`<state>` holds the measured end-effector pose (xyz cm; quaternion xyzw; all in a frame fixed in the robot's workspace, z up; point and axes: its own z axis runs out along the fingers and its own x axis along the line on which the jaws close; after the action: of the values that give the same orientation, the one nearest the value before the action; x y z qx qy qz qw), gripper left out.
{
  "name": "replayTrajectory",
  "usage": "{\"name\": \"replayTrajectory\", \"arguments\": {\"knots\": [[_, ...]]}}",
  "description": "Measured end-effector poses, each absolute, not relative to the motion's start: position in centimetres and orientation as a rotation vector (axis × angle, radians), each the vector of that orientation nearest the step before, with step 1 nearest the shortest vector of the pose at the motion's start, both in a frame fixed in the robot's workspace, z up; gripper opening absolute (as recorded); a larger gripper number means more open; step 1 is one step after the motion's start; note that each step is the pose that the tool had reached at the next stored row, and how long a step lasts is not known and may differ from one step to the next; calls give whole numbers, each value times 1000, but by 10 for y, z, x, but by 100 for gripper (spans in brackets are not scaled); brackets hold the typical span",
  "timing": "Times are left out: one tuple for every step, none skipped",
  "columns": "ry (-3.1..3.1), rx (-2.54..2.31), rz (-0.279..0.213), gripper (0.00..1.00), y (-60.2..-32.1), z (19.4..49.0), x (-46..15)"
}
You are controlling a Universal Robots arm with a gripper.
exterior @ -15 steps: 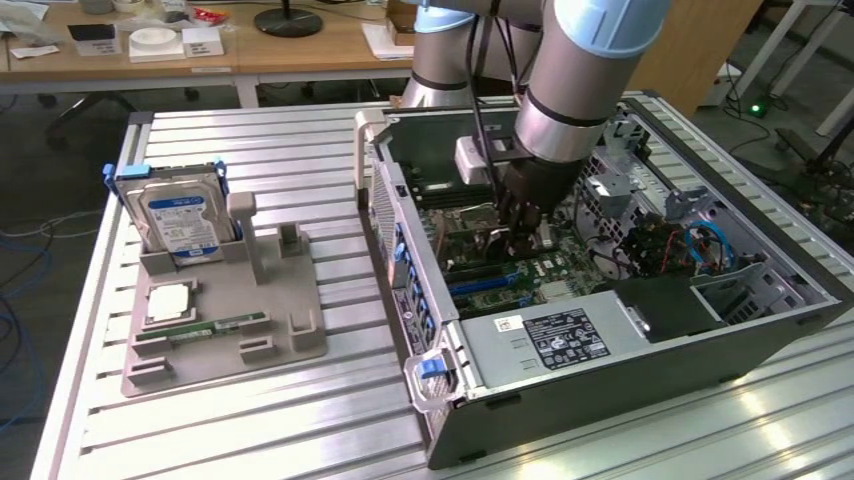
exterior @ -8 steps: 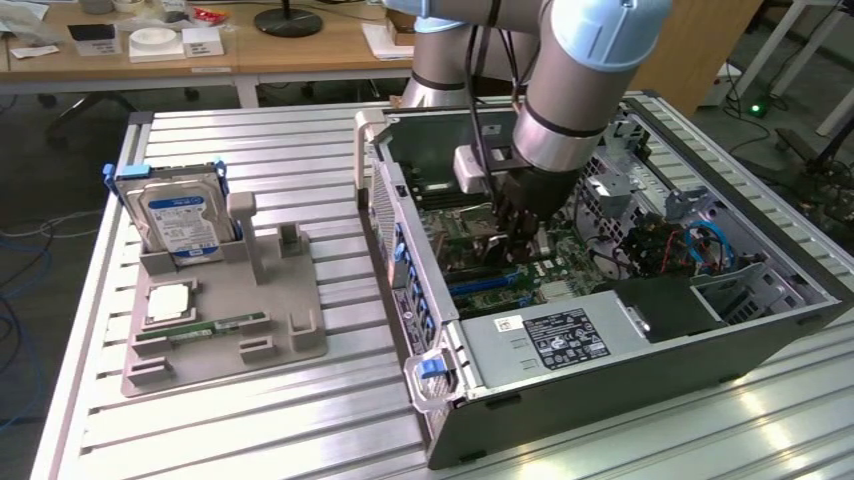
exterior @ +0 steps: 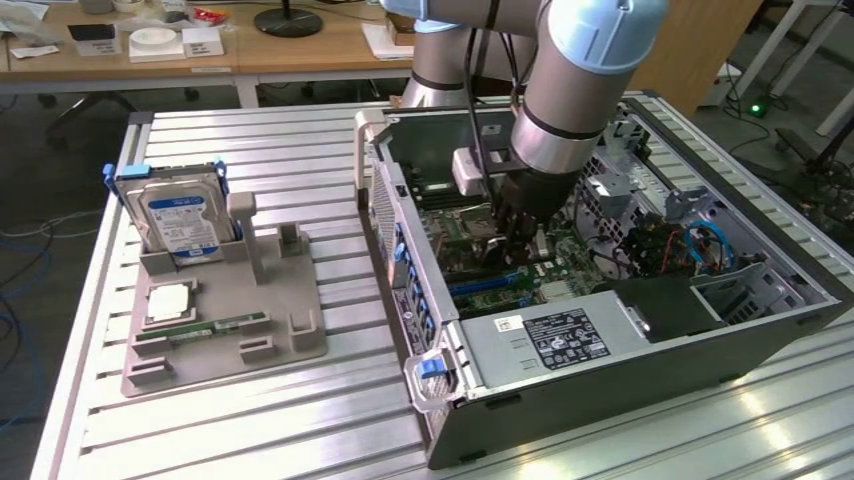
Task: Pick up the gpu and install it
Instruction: 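Insert the gpu into the slot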
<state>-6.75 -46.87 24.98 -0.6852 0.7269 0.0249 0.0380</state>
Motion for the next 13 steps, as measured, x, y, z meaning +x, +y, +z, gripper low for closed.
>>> {"name": "replayTrajectory", "arguments": {"knots": [[2231, -2103, 73, 28, -469, 250, -68], [2232, -2104, 72, 28, -469, 250, -68], [2233, -2104, 71, 28, -469, 250, -69], [2233, -2105, 71, 28, -469, 249, -69], [2233, -2105, 70, 28, -469, 249, -69], [2233, -2105, 70, 28, -469, 248, -69], [2233, -2105, 70, 28, -469, 248, -69], [2233, -2105, 70, 28, -469, 247, -69], [2233, -2105, 70, 28, -469, 247, -69], [2233, -2105, 70, 28, -469, 246, -69], [2234, -2105, 69, 28, -469, 246, -70], [2234, -2105, 69, 28, -469, 246, -70], [2234, -2105, 69, 28, -469, 246, -71]]}}
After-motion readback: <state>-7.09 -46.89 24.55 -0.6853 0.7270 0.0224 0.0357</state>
